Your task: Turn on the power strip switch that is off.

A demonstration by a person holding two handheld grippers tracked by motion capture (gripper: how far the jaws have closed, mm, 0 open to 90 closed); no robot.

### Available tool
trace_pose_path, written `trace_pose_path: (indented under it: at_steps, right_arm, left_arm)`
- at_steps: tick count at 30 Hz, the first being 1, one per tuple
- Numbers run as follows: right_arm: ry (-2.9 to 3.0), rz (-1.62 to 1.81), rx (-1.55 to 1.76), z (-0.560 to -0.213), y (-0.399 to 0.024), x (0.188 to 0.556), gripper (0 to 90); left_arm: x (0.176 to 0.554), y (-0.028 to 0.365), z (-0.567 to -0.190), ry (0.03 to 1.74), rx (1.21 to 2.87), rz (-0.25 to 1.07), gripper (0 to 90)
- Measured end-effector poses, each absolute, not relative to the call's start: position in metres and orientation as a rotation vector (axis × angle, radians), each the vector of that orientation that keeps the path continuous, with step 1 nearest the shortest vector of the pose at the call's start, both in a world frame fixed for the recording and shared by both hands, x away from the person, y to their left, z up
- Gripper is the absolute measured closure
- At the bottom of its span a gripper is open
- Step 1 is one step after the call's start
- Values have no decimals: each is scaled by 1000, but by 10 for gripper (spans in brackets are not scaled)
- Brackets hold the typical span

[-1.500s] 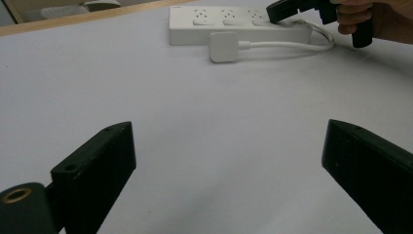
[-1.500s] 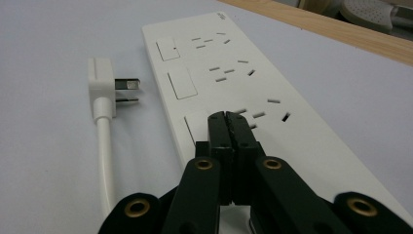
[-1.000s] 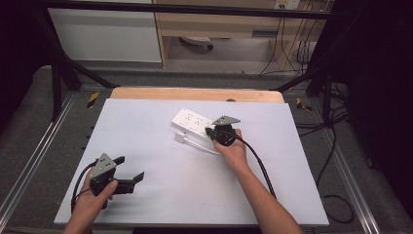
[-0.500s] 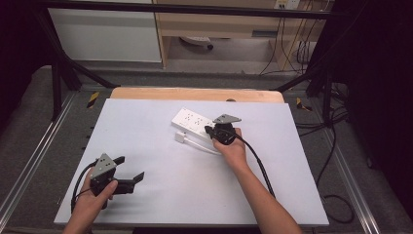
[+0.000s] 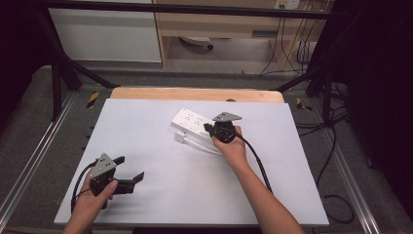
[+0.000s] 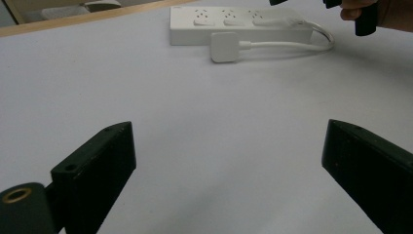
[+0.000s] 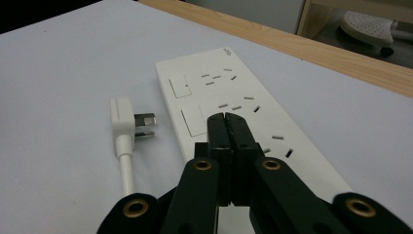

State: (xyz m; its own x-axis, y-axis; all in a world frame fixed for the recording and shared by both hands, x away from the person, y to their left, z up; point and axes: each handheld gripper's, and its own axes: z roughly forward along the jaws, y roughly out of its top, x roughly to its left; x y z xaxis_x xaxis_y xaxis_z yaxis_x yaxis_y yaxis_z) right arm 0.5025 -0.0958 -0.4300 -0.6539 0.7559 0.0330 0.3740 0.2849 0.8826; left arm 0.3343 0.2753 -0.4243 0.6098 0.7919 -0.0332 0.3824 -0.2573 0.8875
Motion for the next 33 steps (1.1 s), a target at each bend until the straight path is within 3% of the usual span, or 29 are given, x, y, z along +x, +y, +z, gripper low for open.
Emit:
trace_pose_path:
  at_steps: [21,33]
  right_arm:
    - [2138,1374,1016,-409,-100,499,797]
    - [2128,1380,1016,-395,-107,495,634]
  left_arm:
    - [334,275,-424,942,1869,530,55]
    - [334,275,-425,940,1872,530,55]
